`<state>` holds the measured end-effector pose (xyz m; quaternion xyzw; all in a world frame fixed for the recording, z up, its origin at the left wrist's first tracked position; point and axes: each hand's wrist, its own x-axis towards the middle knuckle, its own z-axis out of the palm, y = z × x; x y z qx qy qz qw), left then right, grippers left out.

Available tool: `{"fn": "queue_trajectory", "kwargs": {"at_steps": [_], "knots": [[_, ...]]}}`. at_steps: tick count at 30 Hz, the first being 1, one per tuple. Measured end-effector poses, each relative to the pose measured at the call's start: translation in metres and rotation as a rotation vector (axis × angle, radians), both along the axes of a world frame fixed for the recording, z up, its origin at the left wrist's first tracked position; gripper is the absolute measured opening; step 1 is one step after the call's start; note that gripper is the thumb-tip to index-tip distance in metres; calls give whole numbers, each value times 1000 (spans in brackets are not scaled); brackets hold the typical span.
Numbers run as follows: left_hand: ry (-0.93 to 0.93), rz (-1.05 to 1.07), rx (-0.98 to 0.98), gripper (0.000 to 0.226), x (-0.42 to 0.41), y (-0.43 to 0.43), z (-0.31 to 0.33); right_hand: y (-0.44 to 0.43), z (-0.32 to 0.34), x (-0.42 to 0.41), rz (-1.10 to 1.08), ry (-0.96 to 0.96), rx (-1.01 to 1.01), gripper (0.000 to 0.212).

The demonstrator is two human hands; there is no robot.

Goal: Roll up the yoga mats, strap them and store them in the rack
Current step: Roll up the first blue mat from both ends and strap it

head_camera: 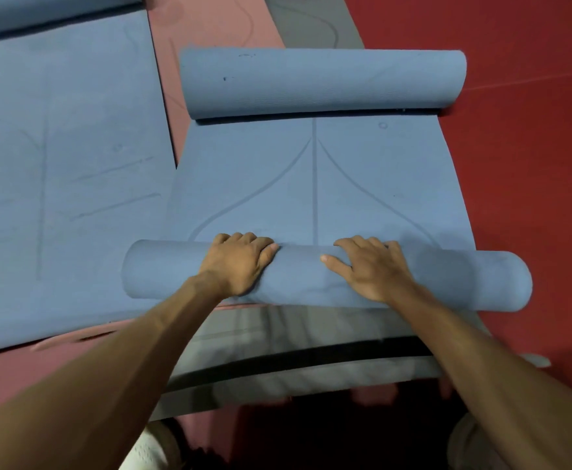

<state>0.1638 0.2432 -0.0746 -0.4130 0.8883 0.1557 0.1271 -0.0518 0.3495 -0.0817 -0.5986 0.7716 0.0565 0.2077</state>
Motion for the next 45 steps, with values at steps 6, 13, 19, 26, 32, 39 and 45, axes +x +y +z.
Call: {"fn": "queue_trajectory", "kwargs": {"at_steps": [6,13,19,26,32,39,45], "knots": [[8,97,34,52,-10,3,-1,-41,-5,-22,-43,-125,126,54],[-11,87,-64,73,-7,10,-11,-63,-6,-32,-79,-261,140,42],[-15,83,-68,72,-16,-4,-5,-53,-7,-25,-129,-168,-321,31],[-56,84,52,63,-33,-42,-1,-32,-13,-23,121,31,-480,48],[-82,91,119,66,-46,-73,-2,-28,-22,-26,169,183,-409,65],[-39,149,69,62,-50,-72,-3,-41,-19,-28,136,127,-260,112],[-69,91,-30,58,-38,-55,0,-53,-10,-33,153,171,-184,124]]}}
